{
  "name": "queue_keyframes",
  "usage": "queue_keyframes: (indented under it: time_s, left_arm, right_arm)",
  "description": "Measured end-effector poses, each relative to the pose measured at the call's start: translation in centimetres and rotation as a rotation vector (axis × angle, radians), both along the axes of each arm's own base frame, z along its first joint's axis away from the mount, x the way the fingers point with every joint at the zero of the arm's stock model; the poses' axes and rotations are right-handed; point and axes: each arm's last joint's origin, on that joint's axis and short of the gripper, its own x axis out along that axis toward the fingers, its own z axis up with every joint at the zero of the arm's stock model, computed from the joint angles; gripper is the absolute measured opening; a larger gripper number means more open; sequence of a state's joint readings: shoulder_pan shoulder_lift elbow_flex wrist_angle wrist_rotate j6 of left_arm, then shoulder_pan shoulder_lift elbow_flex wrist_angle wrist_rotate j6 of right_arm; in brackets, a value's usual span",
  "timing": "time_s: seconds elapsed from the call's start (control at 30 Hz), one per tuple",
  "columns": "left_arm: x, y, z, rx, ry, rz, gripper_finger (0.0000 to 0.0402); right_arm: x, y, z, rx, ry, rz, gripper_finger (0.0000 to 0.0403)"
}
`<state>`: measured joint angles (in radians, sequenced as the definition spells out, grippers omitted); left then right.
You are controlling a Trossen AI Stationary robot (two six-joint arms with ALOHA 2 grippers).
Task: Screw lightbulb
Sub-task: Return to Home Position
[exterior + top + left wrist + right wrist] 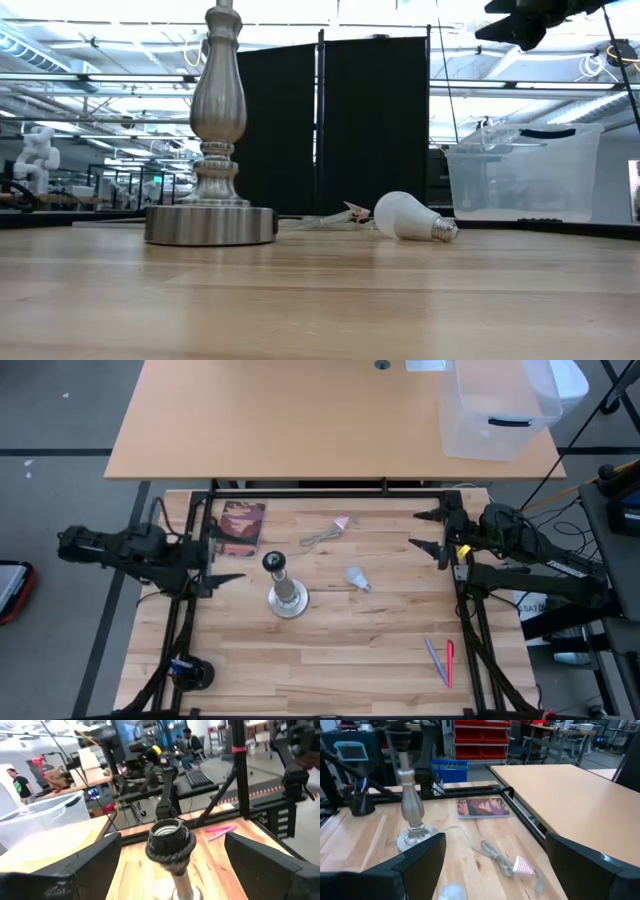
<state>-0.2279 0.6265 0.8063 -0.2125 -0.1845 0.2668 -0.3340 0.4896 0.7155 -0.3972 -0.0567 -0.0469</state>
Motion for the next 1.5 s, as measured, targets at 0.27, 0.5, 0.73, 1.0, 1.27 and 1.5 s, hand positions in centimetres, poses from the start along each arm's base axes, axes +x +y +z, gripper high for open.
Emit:
queue_keyframes:
  time_s: [0.27, 0.5, 0.73, 1.0, 1.27, 1.5]
  left_arm:
    - [-3.9, 1.2, -4.0, -0.042, -0.057, 0.093, 0.0357]
    - [-5.3, 1.6, -7.9, -0.097, -0.118, 0.139, 0.0357]
    - [-5.4, 1.7, -10.0, -0.103, -0.106, 0.145, 0.0357]
    - [-4.8, 1.5, -11.2, -0.129, -0.099, 0.141, 0.0357]
    - [-3.6, 1.3, -14.0, -0.155, -0.125, 0.142, 0.0357]
    - [-2.9, 1.2, -17.6, -0.186, -0.081, 0.164, 0.0357]
  right_arm:
    - [0.1, 0.5, 0.2, -0.055, -0.048, 0.187, 0.0334]
    - [-2.9, 1.4, 1.0, -0.185, -0.134, 0.133, 0.0334]
    - [-8.1, 3.2, 0.0, -0.216, -0.293, 0.123, 0.0334]
    - [-6.6, 2.5, -1.5, -0.123, -0.349, 0.073, 0.0334]
    - [-2.3, 1.1, -6.0, -0.053, -0.359, 0.099, 0.0334]
    - [-0.8, 0.7, -11.2, -0.128, -0.318, 0.131, 0.0334]
